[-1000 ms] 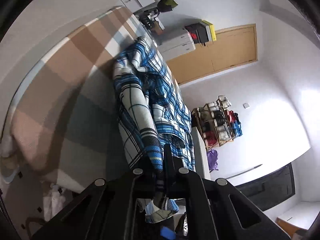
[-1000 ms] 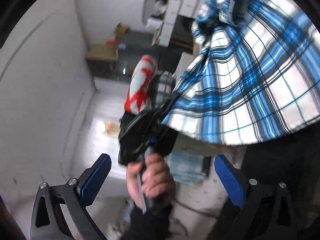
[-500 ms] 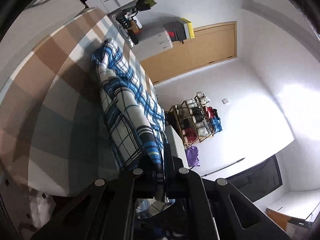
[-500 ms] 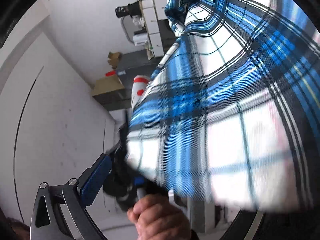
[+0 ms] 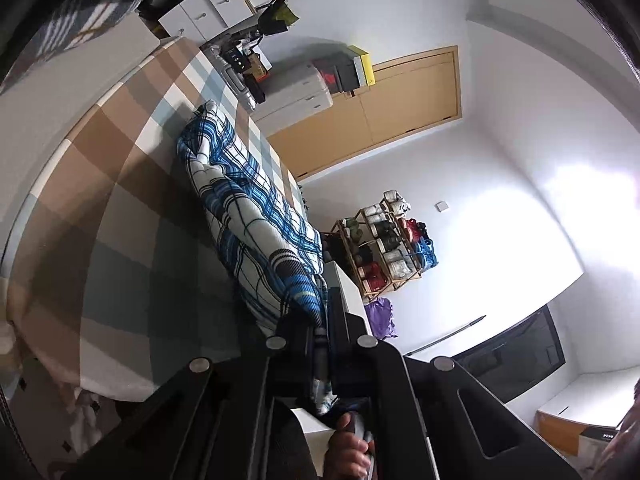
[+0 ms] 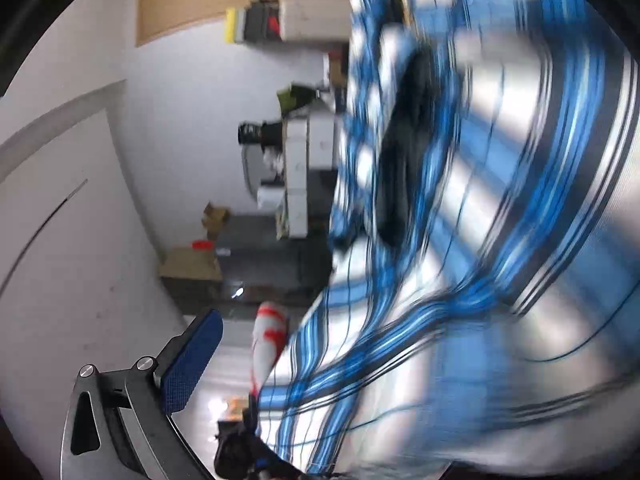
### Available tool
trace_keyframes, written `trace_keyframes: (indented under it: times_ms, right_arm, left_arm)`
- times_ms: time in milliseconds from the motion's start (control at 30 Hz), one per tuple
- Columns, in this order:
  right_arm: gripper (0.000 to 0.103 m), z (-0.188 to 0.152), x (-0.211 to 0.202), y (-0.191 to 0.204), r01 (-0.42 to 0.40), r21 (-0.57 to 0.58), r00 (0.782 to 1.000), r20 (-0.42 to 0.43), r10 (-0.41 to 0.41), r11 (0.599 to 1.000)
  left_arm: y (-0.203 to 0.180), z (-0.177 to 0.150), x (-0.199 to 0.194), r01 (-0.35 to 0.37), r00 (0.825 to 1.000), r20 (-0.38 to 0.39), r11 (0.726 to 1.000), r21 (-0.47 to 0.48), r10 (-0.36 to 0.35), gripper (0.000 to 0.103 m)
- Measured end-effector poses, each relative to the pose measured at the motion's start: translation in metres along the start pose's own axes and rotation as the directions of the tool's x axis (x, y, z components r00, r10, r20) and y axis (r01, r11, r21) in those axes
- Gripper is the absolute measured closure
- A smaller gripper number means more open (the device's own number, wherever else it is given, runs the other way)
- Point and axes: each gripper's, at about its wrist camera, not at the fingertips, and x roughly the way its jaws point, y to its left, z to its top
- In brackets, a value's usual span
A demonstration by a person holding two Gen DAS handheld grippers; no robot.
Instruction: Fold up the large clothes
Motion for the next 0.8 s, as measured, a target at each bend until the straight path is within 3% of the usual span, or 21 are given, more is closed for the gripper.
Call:
trace_keyframes:
  times_ms: [33,100,267,400,467,533,600,800]
  right_arm:
    - [0.000,0.007,-0.010,0.005,0.050,-0.049,0.998,0.028,-0.049,0.998]
    - [0.000,0.016,-0.026,0.009,0.074,-0.100,0.996,0.066,-0.067,0.992]
    - [0.000,0.031,-0.061,-0.001,0.110,-0.088,0.987,0.124,-0.099,0.990]
    - [0.000,0.035,-0.081,-0.014,0.180,-0.072,0.975,0.144,-0.169,0.981]
    - [0.000,0.037,-0.094,-0.021,0.152,-0.064,0.979,0.144,-0.142,0.986]
    - [0.000,0.039,-0.108,-0.026,0.215,-0.059,0.967,0.154,-0.204,0.975]
    - [0.000,0.040,-0.120,-0.028,0.197,-0.066,0.967,0.176,-0.183,0.978]
    - [0.000,0.061,-0.155,-0.035,0.274,-0.057,0.923,0.297,-0.246,0.960]
  left_arm:
    - [0.000,0.001,-0.001,-0.009,1.000,0.009,1.000,0.003,0.009,0.102]
    - [0.001,0.001,-0.002,-0.030,0.999,0.017,0.999,0.011,0.030,0.102]
    - [0.005,-0.001,-0.002,-0.065,0.998,0.013,0.998,0.009,0.065,0.102]
    - [0.011,-0.002,-0.003,-0.121,0.993,0.008,0.993,0.008,0.121,0.102]
    - [0.016,-0.003,-0.006,-0.143,0.990,0.006,0.990,-0.005,0.143,0.102]
    - [0.022,-0.004,-0.010,-0.166,0.986,0.001,0.986,-0.013,0.166,0.102]
    - [0.028,-0.006,-0.011,-0.194,0.981,-0.011,0.981,-0.022,0.194,0.102]
    - [0.044,-0.013,-0.012,-0.260,0.965,-0.047,0.964,-0.063,0.257,0.102]
